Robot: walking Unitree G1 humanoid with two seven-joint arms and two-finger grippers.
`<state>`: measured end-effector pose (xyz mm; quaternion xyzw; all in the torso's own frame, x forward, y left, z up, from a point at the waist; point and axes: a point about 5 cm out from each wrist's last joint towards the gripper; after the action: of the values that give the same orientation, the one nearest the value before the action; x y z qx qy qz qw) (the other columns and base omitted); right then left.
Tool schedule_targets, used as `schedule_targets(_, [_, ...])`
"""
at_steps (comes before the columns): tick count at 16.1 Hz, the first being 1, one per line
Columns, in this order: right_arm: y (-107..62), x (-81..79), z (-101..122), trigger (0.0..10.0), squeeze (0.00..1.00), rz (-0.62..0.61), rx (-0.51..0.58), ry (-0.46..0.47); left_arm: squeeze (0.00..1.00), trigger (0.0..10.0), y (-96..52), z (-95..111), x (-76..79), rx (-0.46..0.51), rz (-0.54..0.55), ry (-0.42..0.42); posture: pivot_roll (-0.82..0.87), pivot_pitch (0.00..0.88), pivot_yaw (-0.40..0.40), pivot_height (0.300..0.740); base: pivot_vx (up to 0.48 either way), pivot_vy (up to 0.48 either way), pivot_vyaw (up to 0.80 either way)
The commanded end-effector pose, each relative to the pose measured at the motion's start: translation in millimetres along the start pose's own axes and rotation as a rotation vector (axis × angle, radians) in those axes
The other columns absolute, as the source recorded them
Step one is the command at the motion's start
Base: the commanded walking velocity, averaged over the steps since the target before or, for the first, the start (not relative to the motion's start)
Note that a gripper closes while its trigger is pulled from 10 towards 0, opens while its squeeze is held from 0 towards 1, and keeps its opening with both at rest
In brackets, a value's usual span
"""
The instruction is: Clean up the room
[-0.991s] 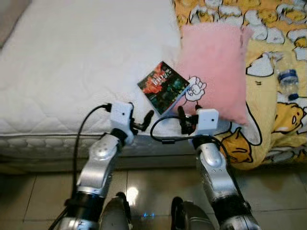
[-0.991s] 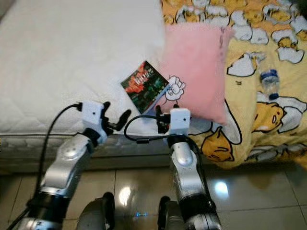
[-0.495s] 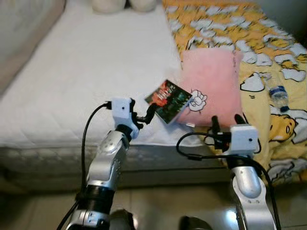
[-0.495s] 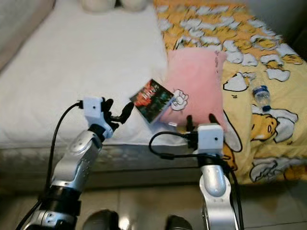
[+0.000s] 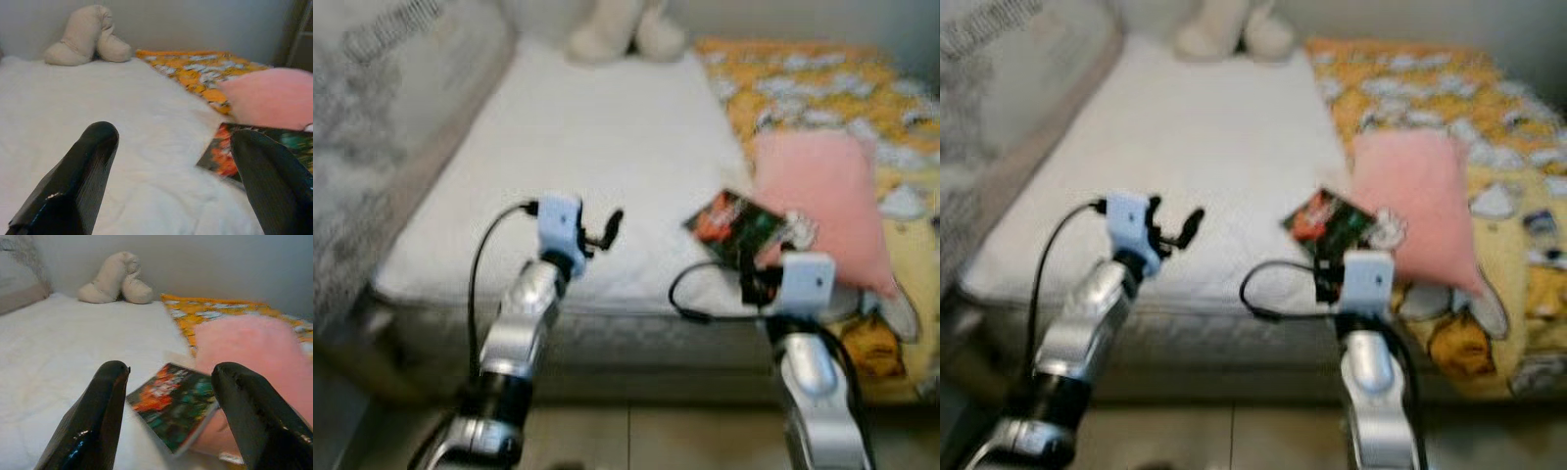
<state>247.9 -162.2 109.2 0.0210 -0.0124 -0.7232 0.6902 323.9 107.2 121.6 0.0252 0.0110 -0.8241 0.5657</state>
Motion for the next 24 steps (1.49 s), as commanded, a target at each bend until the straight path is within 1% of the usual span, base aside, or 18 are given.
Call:
schedule_targets(1, [-3.7, 13.1, -0.6, 10.0, 0.0, -0.038, -0.015, -0.003, 0.0, 10.0, 3.0, 0.6, 11.1, -0.008, -0.029, 0.001, 0.01, 0.02, 0.006, 0.736, 0.0, 0.0, 0.0])
schedule_targets(2, [-7.8, 18.3, -1.5, 10.0, 0.0, -0.074, -0.019, 0.041, 0.0, 10.0, 0.3, -3.5, 0.8, -0.028, 0.035, -0.044, 0.01, 0.014, 0.004, 0.736, 0.0, 0.0, 0.0])
schedule_targets(3, [-17.6, 29.6, -2.2, 10.0, 0.0, -0.137, -0.023, 0.097, 0.0, 10.0, -10.9, -10.8, -16.8, -0.06, 0.097, -0.084, 0.0, 0.015, 0.004, 0.736, 0.0, 0.0, 0.0])
schedule_targets(4, [-24.5, 35.6, -3.1, 10.0, 0.0, -0.159, -0.027, 0.098, 0.0, 10.0, -20.3, -14.8, -25.5, -0.069, 0.109, -0.076, 0.0, 0.016, 0.005, 0.736, 0.0, 0.0, 0.0])
schedule_targets(5, [-40.3, 46.1, -8.2, 10.0, 0.0, -0.194, -0.05, 0.082, 0.0, 10.0, -42.8, -25.6, -36.8, -0.094, 0.097, 0.013, 0.0, 0.013, 0.009, 0.736, 0.0, 0.0, 0.0])
schedule_targets(6, [-54.2, 52.3, -12.5, 10.0, 0.0, -0.21, -0.075, 0.068, 0.0, 10.0, -62.5, -35.6, -39.8, -0.126, 0.069, 0.081, 0.0, 0.016, 0.013, 0.736, 0.0, 0.0, 0.0])
schedule_targets(7, [-63.3, 53.7, -14.2, 10.0, 0.0, -0.202, -0.086, 0.044, 0.0, 10.0, -73.9, -40.2, -39.4, -0.144, 0.053, 0.093, 0.0, 0.016, 0.013, 0.736, 0.0, 0.0, 0.0])
schedule_targets(8, [-66.5, 55.1, -16.2, 10.0, 0.0, -0.207, -0.086, 0.047, 0.0, 10.0, -76.5, -39.7, -39.7, -0.135, 0.064, 0.089, 0.01, 0.016, 0.016, 0.736, 0.0, 0.0, 0.0])
schedule_targets(10, [-63.7, 57.8, -20.7, 10.0, 0.0, -0.215, -0.085, 0.043, 0.0, 10.0, -68.2, -35.3, -39.7, -0.111, 0.126, 0.073, 0.01, 0.012, 0.016, 0.736, 0.0, -0.472, 0.0])
schedule_targets(11, [-60.4, 57.2, -20.0, 10.0, 0.0, -0.21, -0.078, 0.039, 0.0, 10.0, -61.8, -32.4, -40.5, -0.103, 0.163, 0.038, 0.0, 0.011, 0.016, 0.736, 0.0, -0.461, 0.0])
schedule_targets(12, [-56.5, 55.4, -16.2, 10.0, 0.0, -0.195, -0.07, 0.029, 0.0, 10.0, -57.2, -28.7, -41.1, -0.093, 0.186, 0.032, 0.0, 0.009, 0.017, 0.736, 0.0, -0.454, 0.0])
schedule_targets(13, [-56.3, 54.8, -13.9, 10.0, 0.0, -0.192, -0.065, 0.03, 0.0, 10.0, -57.8, -28.9, -41.4, -0.093, 0.2, 0.021, 0.0, 0.008, 0.018, 0.736, 0.0, -0.454, 0.0])
schedule_targets(15, [-58.9, 52.6, -11.8, 10.0, 0.0, -0.182, -0.058, 0.036, 0.0, 10.0, -60.6, -30.2, -43.1, -0.1, 0.207, 0.015, -0.01, 0.008, 0.014, 0.736, 0.0, -0.454, 0.0])
schedule_targets(16, [-61.2, 52.1, -14.2, 10.0, 0.0, -0.174, -0.066, 0.034, 0.0, 10.0, -61.9, -32.3, -43.4, -0.111, 0.213, 0.008, -0.01, 0.009, 0.014, 0.736, 0.0, -0.454, 0.0])
schedule_targets(18, [-60.1, 52.5, -15.2, 10.0, 0.0, -0.174, -0.067, 0.034, 0.0, 10.0, -59.1, -31.2, -41.1, -0.105, 0.215, 0.002, -0.01, 0.009, 0.014, 0.736, 0.0, -0.454, 0.0])
schedule_targets(20, [-56.3, 50.6, -13.1, 10.0, 0.0, -0.164, -0.054, 0.034, 0.0, 10.0, -55.3, -29.4, -38.9, -0.091, 0.219, -0.008, -0.01, 0.008, 0.018, 0.736, 0.0, -0.454, 0.0])
schedule_targets(22, [-54.0, 47.1, -12.2, 10.0, 0.0, -0.147, -0.053, 0.032, 0.0, 10.0, -48.4, -30.7, -41.9, -0.105, 0.236, -0.026, -0.02, 0.008, 0.016, 0.736, 0.0, -0.433, 0.0])
schedule_targets(24, [-51.9, 43.6, -13.1, 10.0, 0.0, -0.135, -0.056, 0.031, 0.0, 10.0, -41.7, -33.1, -37.8, -0.128, 0.195, -0.041, -0.02, 0.009, 0.018, 0.736, 0.122, -0.414, 0.0])
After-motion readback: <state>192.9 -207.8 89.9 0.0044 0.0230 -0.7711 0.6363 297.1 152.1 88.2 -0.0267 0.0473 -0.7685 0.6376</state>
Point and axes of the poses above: a point about 5 cm out from each wrist's last joint towards the gripper, its own y axis pointing out of the wrist towards the gripper, its own z axis along the axis of the wrist's last joint, x = y × z, and after that the axes turned 5 degrees about y, right-handed
